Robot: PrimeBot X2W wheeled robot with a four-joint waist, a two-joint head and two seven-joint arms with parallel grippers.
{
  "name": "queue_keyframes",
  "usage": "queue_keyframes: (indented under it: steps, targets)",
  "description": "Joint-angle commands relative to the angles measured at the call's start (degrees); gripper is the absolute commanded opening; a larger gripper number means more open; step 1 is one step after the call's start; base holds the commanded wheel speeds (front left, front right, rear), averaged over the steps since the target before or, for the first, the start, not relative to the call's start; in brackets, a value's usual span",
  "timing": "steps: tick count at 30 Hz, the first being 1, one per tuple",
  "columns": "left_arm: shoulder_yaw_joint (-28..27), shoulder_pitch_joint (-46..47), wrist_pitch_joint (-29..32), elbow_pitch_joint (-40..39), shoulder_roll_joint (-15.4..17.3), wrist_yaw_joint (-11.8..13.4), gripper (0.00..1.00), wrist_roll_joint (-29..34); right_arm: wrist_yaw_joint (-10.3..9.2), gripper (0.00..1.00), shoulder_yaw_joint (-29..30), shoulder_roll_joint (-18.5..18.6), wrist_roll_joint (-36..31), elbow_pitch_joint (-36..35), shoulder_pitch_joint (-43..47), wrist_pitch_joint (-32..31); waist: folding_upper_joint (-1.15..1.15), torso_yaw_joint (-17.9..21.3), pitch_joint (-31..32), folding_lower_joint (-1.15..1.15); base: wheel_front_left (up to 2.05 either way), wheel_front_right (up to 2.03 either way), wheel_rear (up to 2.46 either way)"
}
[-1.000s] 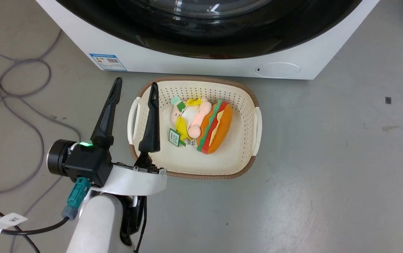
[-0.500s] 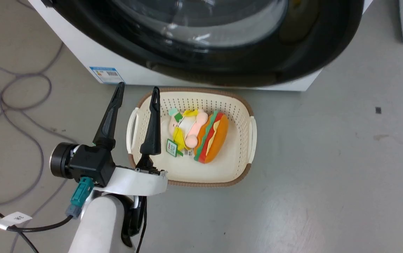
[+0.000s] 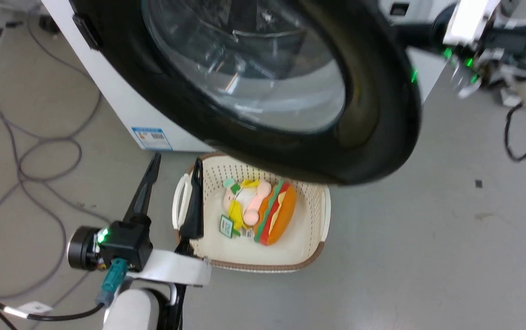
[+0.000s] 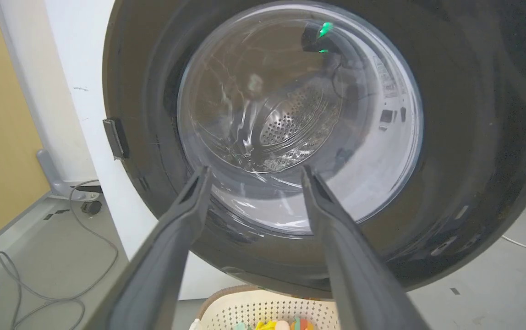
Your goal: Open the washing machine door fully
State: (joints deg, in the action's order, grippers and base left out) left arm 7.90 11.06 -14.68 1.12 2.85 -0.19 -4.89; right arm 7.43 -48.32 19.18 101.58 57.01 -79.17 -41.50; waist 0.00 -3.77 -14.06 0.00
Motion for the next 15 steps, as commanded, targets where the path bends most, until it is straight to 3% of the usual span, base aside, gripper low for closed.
queue_keyframes:
  steps: [1, 15]
  targets:
    - [-0.3, -1.1, -0.3, 0.5, 0.2, -0.3, 1.00, 0.6, 0.06, 0.00, 0.1, 0.2, 0.7, -1.3, 2.4, -0.4, 0.00, 0.2, 1.5, 0.00, 0.00, 0.00, 0.00]
    - [-0.6, -7.3, -0.3, 3.2, 1.2, -1.1, 1.00, 2.1, 0.06, 0.00, -2.3, 2.0, 4.0, -17.5, 16.8, -0.1, 0.00, 0.3, 7.5, 0.00, 0.00, 0.00, 0.00]
